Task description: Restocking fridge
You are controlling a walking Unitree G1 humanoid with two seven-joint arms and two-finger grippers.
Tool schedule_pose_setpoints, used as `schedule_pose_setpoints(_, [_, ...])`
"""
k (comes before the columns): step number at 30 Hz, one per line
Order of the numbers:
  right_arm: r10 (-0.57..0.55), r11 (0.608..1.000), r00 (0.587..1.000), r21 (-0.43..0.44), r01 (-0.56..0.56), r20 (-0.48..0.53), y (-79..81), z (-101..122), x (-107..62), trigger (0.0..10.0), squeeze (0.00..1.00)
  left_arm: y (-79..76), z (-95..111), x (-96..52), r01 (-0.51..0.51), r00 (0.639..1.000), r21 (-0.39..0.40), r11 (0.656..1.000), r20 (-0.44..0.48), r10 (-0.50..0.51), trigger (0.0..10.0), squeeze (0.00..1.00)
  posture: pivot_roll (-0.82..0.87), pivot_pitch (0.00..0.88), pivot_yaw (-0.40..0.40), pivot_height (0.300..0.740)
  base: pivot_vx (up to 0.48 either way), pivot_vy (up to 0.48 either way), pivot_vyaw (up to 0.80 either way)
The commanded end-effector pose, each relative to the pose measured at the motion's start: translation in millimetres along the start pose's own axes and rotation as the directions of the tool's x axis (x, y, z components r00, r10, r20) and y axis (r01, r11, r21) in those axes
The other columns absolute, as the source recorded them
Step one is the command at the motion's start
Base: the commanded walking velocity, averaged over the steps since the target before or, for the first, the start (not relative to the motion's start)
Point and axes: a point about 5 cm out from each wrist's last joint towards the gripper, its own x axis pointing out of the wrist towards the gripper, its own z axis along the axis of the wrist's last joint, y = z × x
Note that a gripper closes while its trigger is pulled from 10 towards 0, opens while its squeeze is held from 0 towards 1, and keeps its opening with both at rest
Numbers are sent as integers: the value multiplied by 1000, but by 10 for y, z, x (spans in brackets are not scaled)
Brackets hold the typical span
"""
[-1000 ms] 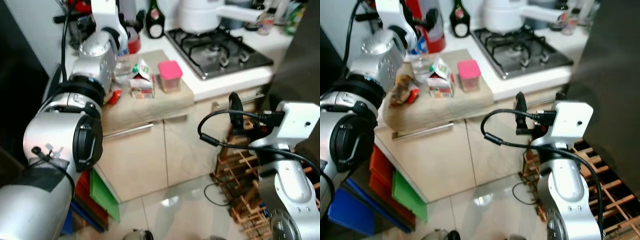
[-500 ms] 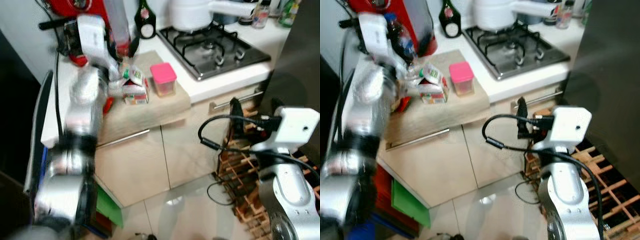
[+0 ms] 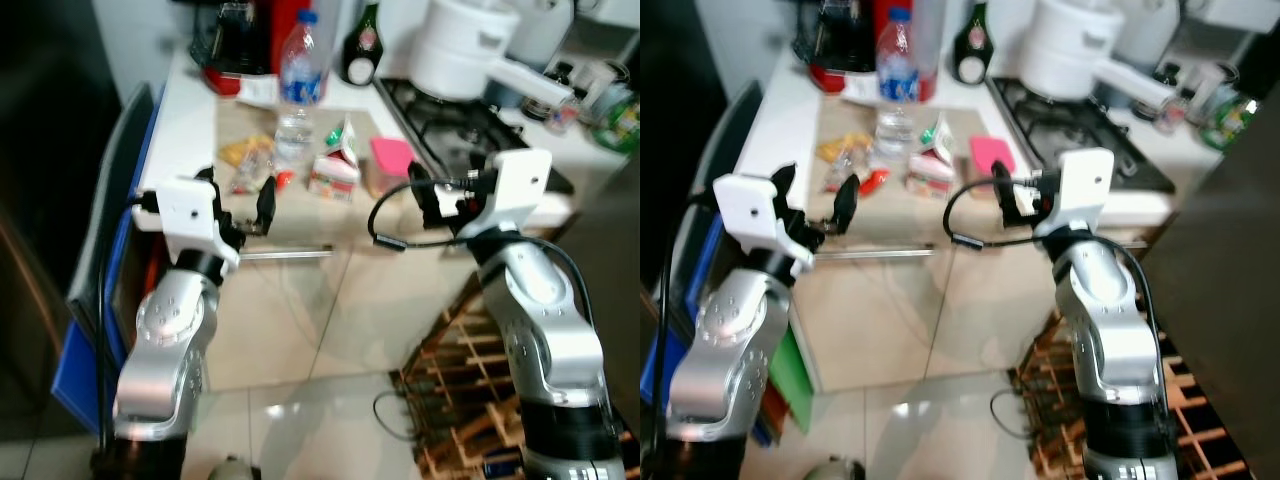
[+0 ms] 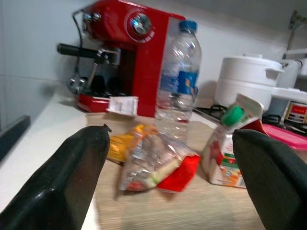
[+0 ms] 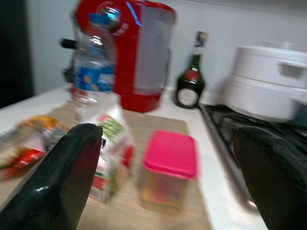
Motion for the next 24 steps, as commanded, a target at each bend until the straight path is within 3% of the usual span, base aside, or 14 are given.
schedule_pose_setpoints(1, [-26, 1000, 1000, 13, 26, 3, -78, -26, 21, 10000, 216, -109, -24, 64, 61, 998, -6, 998, -25, -61, 10000, 0, 54, 0, -105, 740, 0, -277, 569])
schedule_pose_setpoints(7, [-42, 999, 999, 35, 41, 25, 27, -106, 13, 10000, 153, -102, 60, 224, 91, 995, 122, 988, -41, -87, 10000, 0, 61, 0, -38, 740, 244, -366, 68])
schedule_pose_setpoints(14, [-68, 995, 996, 79, 63, 52, 99, -181, 27, 10000, 161, -51, 157, 292, 91, 996, 146, 985, -28, -88, 10000, 0, 59, 0, -2, 740, 329, -346, 0])
schedule_pose_setpoints(24, [-62, 998, 995, 32, 60, 83, 60, -161, 27, 10000, 161, -121, 203, 381, 94, 995, 139, 986, 2, -96, 10000, 0, 44, 0, -16, 740, 346, -329, 0])
